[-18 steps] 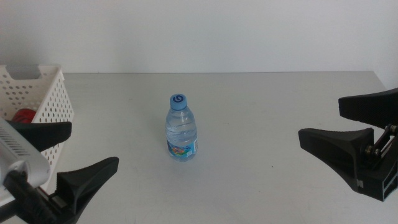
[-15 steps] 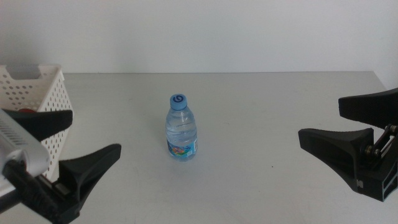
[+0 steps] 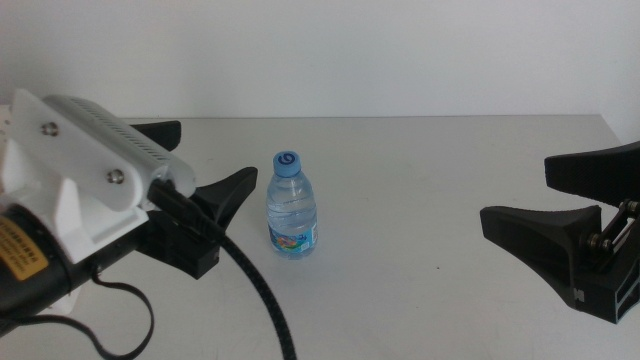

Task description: Use arms to grab the bottles and put them into the dustbin to the left of the table.

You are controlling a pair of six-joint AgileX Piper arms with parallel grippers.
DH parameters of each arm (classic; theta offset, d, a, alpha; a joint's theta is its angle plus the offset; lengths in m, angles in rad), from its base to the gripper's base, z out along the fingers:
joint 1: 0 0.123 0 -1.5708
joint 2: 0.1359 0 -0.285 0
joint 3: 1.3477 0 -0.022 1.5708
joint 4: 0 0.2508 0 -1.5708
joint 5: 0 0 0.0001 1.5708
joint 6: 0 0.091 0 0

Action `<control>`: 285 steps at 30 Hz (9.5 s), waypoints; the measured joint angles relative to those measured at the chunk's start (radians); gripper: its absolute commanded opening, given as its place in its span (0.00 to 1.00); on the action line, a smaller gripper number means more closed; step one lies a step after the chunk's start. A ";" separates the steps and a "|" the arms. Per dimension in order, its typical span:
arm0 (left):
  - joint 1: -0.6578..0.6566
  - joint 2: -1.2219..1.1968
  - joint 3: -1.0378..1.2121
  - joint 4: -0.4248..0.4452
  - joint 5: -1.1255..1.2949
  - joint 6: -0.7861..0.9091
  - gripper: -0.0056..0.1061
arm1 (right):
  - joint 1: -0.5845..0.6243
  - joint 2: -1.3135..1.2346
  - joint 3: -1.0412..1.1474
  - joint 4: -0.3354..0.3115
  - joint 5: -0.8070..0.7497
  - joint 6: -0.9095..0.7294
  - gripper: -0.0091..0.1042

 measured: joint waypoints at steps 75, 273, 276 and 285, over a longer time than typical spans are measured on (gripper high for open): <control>0.064 0.849 0.030 0.057 -0.884 -0.251 0.89 | 0.000 0.001 0.000 0.000 0.000 0.000 0.67; 0.568 0.097 -0.586 0.024 0.698 0.097 0.87 | 0.000 0.002 0.000 0.000 0.000 0.000 0.67; 0.568 0.087 -0.584 0.021 0.677 0.097 0.87 | 0.000 0.002 0.000 0.000 0.000 0.000 0.67; 0.568 0.103 -0.577 0.021 0.689 0.097 0.87 | 0.000 0.002 0.000 0.000 0.000 0.000 0.67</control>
